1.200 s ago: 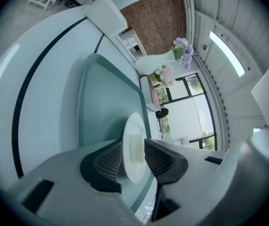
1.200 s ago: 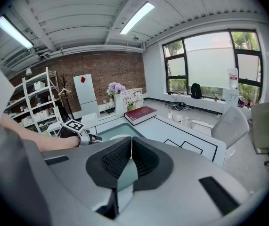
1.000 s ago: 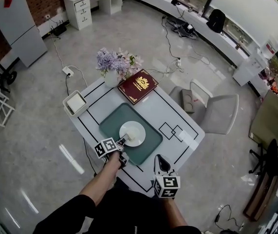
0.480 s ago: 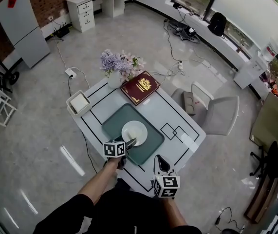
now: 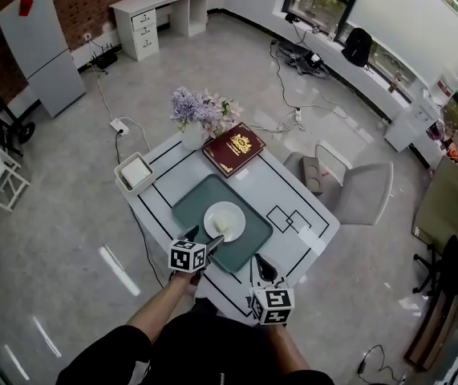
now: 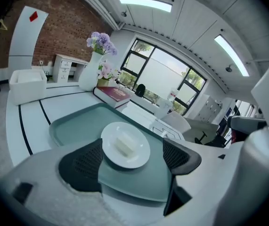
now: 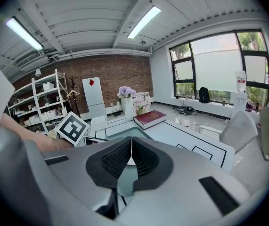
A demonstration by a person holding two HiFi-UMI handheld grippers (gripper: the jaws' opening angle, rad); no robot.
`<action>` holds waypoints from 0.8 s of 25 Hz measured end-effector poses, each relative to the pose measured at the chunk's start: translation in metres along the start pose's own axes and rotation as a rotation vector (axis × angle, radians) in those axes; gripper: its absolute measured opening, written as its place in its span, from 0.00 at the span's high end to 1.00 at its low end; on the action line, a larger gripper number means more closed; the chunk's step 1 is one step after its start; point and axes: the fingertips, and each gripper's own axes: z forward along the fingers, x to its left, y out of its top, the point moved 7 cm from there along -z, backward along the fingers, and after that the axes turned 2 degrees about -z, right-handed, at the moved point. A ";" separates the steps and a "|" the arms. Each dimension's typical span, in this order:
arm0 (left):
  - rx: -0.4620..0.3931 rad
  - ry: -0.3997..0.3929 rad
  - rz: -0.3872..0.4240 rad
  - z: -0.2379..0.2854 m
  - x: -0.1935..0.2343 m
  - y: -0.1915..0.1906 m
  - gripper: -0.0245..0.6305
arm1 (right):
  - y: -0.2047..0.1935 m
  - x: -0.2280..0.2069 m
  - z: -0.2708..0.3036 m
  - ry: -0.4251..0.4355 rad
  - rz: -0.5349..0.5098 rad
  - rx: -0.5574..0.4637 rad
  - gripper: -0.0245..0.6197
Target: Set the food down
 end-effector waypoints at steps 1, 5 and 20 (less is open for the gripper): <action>-0.011 -0.004 0.022 -0.005 -0.003 0.002 0.37 | 0.002 0.002 -0.001 0.005 -0.006 -0.012 0.95; -0.057 -0.050 0.079 -0.026 -0.013 0.009 0.38 | 0.008 0.010 -0.002 0.011 -0.018 -0.058 0.95; -0.219 -0.143 0.414 -0.092 -0.074 0.022 0.96 | 0.016 0.035 -0.008 0.042 -0.029 -0.107 0.95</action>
